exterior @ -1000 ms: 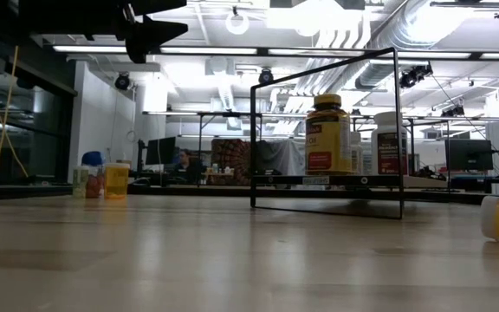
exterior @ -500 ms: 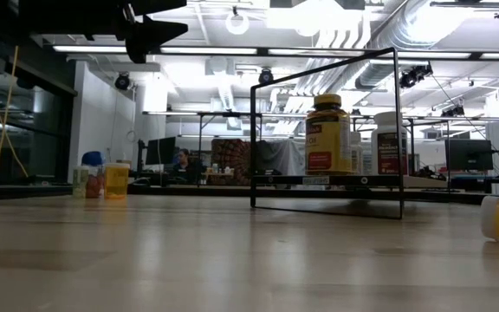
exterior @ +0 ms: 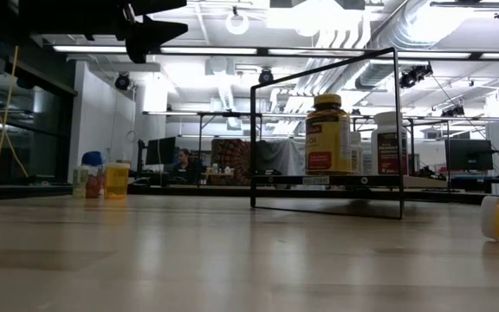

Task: Pick and place medicine bottles onto shelf by color
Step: Put the red pill bottle on the shelf

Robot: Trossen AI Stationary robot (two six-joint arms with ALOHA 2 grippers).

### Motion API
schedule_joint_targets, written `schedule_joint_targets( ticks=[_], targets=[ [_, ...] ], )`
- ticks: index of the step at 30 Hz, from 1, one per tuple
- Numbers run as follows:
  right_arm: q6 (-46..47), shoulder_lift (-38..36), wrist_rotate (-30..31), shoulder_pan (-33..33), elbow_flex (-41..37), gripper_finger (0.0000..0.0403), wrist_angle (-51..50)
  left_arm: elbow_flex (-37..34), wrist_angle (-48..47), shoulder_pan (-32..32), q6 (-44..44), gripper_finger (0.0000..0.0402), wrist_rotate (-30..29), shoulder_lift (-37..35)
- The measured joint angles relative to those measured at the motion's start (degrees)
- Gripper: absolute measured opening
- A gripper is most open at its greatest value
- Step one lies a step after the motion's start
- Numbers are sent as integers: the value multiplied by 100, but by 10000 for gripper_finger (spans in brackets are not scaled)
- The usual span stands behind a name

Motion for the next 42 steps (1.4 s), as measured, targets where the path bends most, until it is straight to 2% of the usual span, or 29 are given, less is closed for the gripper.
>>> schedule_joint_targets(
  ticks=[11, 26, 42],
  targets=[
    [0, 0, 0, 0, 0, 138, 2, 0, 0, -1, 0, 278, 1, 0],
    [3, -9, 0, -4, 0, 137, -110, 0, 0, -2, 0, 278, 0, 0],
    [456, -409, 163, -13, 0, 137, -254, 0, 0, 0, 0, 278, 2, 0]
  ],
)
